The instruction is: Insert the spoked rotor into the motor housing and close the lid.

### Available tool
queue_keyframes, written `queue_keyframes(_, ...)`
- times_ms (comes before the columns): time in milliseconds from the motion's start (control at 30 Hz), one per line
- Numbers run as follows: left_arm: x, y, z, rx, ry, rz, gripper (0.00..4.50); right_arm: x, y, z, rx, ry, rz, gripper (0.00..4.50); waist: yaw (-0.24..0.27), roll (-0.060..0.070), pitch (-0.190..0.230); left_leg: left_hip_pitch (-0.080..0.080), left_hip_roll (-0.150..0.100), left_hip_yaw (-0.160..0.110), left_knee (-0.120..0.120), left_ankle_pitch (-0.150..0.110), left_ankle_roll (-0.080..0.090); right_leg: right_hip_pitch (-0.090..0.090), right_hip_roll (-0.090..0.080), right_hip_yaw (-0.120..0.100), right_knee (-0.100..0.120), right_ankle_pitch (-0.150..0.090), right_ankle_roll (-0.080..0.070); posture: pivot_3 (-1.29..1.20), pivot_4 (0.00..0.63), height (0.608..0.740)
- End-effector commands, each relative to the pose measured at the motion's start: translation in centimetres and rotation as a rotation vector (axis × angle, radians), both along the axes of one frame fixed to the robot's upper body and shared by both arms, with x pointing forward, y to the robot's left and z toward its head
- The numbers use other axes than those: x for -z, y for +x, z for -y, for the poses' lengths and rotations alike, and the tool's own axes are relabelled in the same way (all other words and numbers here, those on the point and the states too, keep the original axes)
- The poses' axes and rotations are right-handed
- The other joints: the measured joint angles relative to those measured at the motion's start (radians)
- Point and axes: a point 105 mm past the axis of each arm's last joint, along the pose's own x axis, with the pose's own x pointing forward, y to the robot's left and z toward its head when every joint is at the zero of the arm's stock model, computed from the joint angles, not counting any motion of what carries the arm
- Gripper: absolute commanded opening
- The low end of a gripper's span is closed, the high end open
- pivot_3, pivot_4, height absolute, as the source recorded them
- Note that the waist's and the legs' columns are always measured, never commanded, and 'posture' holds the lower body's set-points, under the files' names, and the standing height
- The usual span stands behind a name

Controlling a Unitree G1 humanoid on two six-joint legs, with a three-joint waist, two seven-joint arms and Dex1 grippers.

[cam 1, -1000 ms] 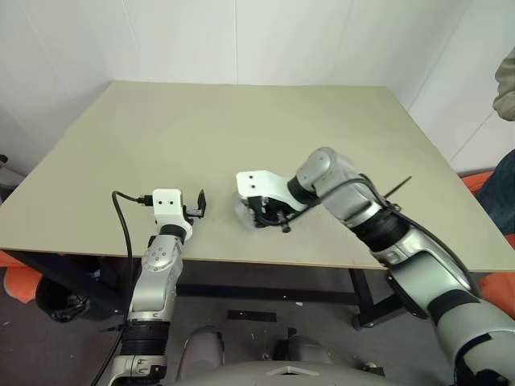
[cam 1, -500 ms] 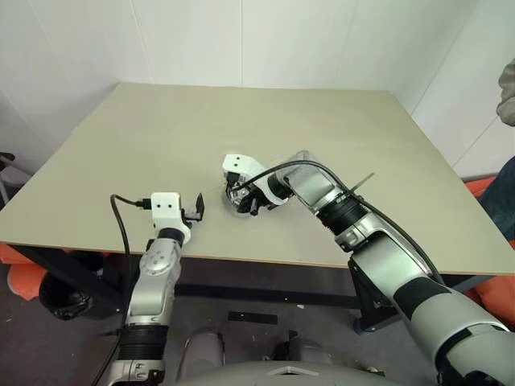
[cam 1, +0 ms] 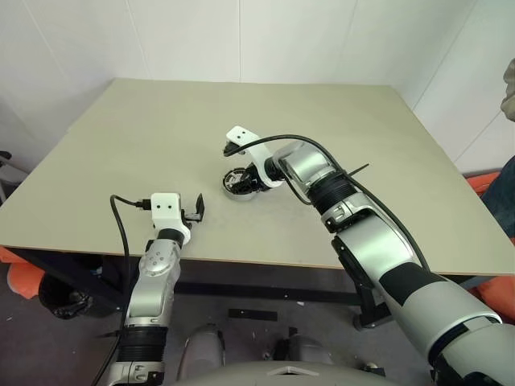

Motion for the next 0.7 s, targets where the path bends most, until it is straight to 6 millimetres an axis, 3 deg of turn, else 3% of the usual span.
queue_keyframes(33, -1.6, 0.2, 0.3, 0.015, 0.011, 0.056, 4.29, -3.7, -0.9, -2.0, -0.108, 0.113, 0.079, 3.01, -0.001, 0.000, 0.000, 0.000, 0.000, 0.000, 0.000, 0.000, 0.000, 0.000, 0.000, 0.000, 0.000, 0.000, 0.000, 0.00, 0.000, 0.740)
queue_keyframes(133, -1.6, 0.2, 0.3, 0.016, 0.011, 0.054, 4.29, -7.9, -1.0, -3.6, -0.139, 0.325, 0.219, 3.01, -0.002, 0.001, 0.000, 0.001, 0.000, 0.000, 0.000, 0.000, 0.000, 0.000, 0.000, 0.000, 0.001, 0.000, 0.000, 0.00, 0.000, 0.740)
queue_keyframes(200, -1.6, 0.2, 0.3, 0.018, 0.012, 0.053, 4.29, -10.6, 0.0, -3.2, -0.113, 0.374, 0.436, 3.01, 0.000, 0.001, 0.000, 0.002, 0.001, 0.000, 0.000, 0.000, -0.001, 0.000, 0.000, 0.000, 0.001, 0.000, 0.000, 0.00, 0.000, 0.740)
queue_keyframes(267, -1.6, 0.2, 0.4, 0.019, 0.012, 0.053, 4.29, -11.6, 1.1, -2.1, -0.068, 0.349, 0.598, 3.01, 0.003, 0.001, 0.000, 0.001, 0.000, 0.000, 0.000, 0.000, -0.001, 0.000, 0.000, 0.000, 0.000, 0.000, 0.000, 0.00, 0.000, 0.740)
queue_keyframes(300, -1.6, 0.2, 0.4, 0.019, 0.013, 0.053, 4.29, -11.6, 1.5, -1.5, -0.050, 0.326, 0.644, 3.01, 0.004, 0.000, 0.000, 0.001, 0.000, 0.000, 0.000, 0.000, -0.001, 0.001, 0.000, 0.000, 0.000, 0.000, 0.000, 0.00, 0.000, 0.740)
queue_keyframes(400, -1.6, 0.2, 0.3, 0.020, 0.013, 0.054, 4.29, -10.8, 3.1, 0.9, 0.035, 0.246, 0.730, 2.44, 0.004, 0.000, 0.000, 0.003, -0.001, 0.000, 0.000, 0.000, -0.001, 0.004, -0.001, 0.000, 0.000, 0.001, 0.001, 0.00, 0.000, 0.740)
queue_keyframes(633, -1.7, 0.4, 0.4, 0.029, 0.016, 0.055, 4.29, -7.5, 5.7, 7.3, 0.221, 0.042, 0.774, 0.04, -0.003, 0.001, 0.000, 0.004, -0.001, 0.000, 0.000, 0.001, -0.001, 0.004, 0.000, 0.000, 0.000, 0.001, 0.001, 0.00, 0.000, 0.740)
queue_keyframes(700, -1.7, 0.4, 0.4, 0.030, 0.017, 0.054, 4.29, -6.9, 6.0, 8.4, 0.242, 0.008, 0.769, 0.04, -0.004, 0.001, 0.000, 0.003, -0.001, 0.000, 0.000, 0.001, -0.001, 0.003, 0.000, 0.000, 0.000, 0.001, 0.001, 0.00, 0.000, 0.740)
